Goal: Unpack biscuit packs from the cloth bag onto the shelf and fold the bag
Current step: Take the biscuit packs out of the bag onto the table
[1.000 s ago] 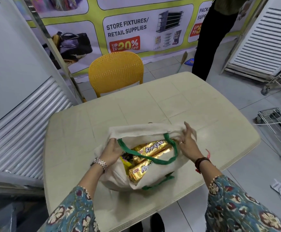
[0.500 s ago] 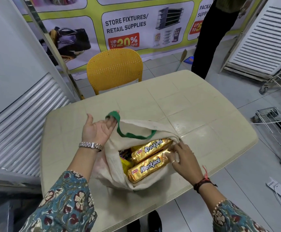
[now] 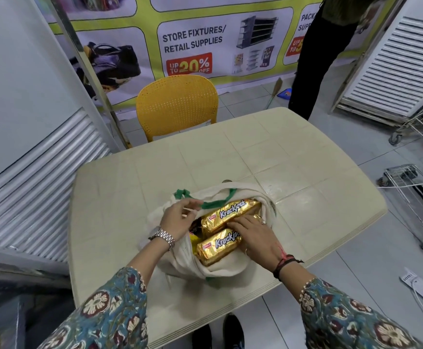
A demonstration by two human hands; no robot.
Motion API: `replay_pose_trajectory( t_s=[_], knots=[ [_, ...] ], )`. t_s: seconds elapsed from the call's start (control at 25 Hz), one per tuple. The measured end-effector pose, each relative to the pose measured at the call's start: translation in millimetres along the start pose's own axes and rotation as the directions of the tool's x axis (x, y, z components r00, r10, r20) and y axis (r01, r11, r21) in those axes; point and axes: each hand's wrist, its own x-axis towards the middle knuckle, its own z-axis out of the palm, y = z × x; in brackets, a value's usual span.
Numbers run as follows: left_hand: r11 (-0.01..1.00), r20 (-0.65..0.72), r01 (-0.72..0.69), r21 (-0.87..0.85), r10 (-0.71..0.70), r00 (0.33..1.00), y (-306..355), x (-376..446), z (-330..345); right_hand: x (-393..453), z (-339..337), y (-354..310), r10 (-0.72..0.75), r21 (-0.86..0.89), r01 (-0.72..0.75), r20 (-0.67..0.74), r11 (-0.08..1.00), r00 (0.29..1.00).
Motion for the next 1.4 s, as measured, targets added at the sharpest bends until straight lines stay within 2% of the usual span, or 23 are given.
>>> replay_pose_trajectory(
  t_s=[0.12,0.32,0.44,0.6,0.68,0.8,0.92,1.0,1.12,1.24,1.4],
  knots=[
    [0.987,0.164,-0.034,0.156,0.008,0.986,-4.4,-2.1,6.0,0.1,-2.2,-3.4,0.01,-0.04,-0.011,-0.031,0.999,0.999],
    [0.925,0.358,-0.127,0.358,-0.01,0.934,-24.3,-2.5,11.2,-14.7,-33.7,-7.7,0.038,0.057,-0.034,-0.071,0.998,0.997],
    [0.883,0.382,-0.191,0.429,0.014,0.924,-27.6,-3.7,15.7,-25.0,-75.1,1.9,0.107,0.161,-0.077,-0.189,0.984,0.976],
    [0.882,0.31,-0.159,0.443,0.016,0.951,-21.9,-5.8,22.2,-26.2,-124.2,32.9,0.226,0.27,-0.154,-0.259,0.95,0.939],
    [0.869,0.339,-0.18,0.462,0.015,0.941,-18.7,-5.3,26.6,-22.8,-134.6,58.7,0.293,0.312,-0.193,-0.312,0.93,0.904],
    [0.847,0.382,-0.204,0.491,0.002,0.924,-15.8,-13.2,39.2,-10.7,-129.0,97.7,0.455,0.411,-0.287,-0.403,0.865,0.794],
    [0.859,0.339,-0.144,0.49,-0.036,0.94,-12.6,-23.9,55.0,11.6,-107.5,126.0,0.588,0.465,-0.391,-0.427,0.795,0.688],
    [0.867,0.282,-0.106,0.487,-0.041,0.959,-8.7,-23.3,62.8,27.0,-91.9,145.8,0.619,0.421,-0.461,-0.423,0.781,0.662],
    [0.89,0.214,-0.027,0.455,-0.08,0.973,-3.1,-15.6,63.9,42.9,-64.5,168.3,0.605,0.273,-0.54,-0.373,0.796,0.703],
    [0.904,0.181,0.02,0.428,-0.108,0.978,-2.6,-11.9,62.1,54.3,-29.6,183.5,0.544,0.102,-0.543,-0.317,0.834,0.777],
    [0.9,0.147,0.063,0.432,-0.14,0.979,-0.6,-12.8,64.8,59.4,14.3,196.9,0.584,0.053,-0.588,-0.212,0.807,0.783]
  ],
)
